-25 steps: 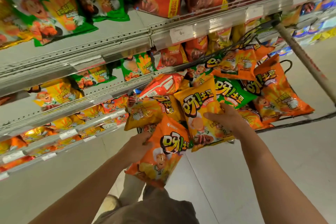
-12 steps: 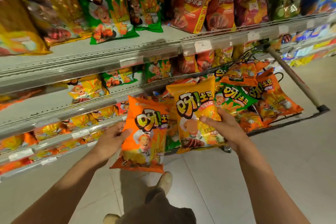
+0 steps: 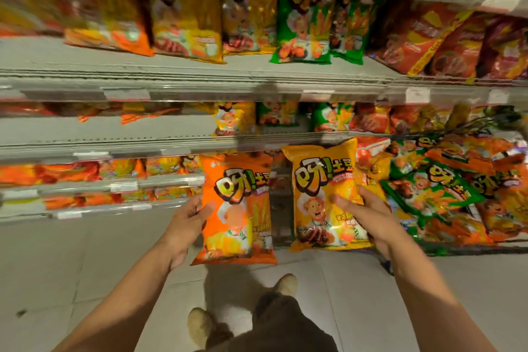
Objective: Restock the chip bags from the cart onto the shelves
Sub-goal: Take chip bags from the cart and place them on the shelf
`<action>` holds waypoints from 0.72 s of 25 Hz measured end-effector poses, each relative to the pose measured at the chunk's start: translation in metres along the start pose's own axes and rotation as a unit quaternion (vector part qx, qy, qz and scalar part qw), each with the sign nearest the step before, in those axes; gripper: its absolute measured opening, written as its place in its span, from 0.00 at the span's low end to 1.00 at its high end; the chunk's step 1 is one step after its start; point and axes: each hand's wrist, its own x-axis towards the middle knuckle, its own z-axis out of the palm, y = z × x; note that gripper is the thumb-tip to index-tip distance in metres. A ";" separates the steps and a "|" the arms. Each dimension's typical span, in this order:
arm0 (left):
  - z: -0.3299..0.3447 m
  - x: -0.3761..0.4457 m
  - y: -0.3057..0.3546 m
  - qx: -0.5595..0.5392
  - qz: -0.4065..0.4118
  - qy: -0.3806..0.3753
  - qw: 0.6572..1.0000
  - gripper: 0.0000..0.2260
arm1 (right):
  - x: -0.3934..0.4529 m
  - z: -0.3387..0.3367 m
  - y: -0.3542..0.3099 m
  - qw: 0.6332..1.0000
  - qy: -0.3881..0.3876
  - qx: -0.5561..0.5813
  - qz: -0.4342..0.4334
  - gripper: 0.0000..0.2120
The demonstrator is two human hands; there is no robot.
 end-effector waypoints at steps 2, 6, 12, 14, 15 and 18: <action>-0.013 -0.004 -0.008 -0.017 -0.005 0.030 0.999 0.10 | 0.012 0.017 -0.003 1.000 -0.012 -0.017 0.017 0.51; -0.027 -0.006 -0.018 -0.031 -0.018 0.088 0.995 0.10 | 0.044 0.046 -0.011 0.996 -0.069 0.007 0.062 0.42; -0.015 0.015 -0.007 -0.044 -0.005 0.135 0.990 0.08 | 0.141 0.069 -0.041 0.993 -0.109 0.030 0.045 0.18; -0.004 0.024 -0.002 -0.047 0.001 0.145 0.988 0.09 | 0.168 0.077 -0.043 0.992 -0.115 0.019 0.053 0.20; 0.000 0.027 -0.001 -0.050 0.007 0.154 0.987 0.09 | 0.178 0.082 -0.040 0.990 -0.131 0.020 0.052 0.20; 0.004 0.031 -0.001 -0.066 0.025 0.184 0.980 0.12 | 0.191 0.107 -0.033 0.980 -0.197 0.025 0.026 0.22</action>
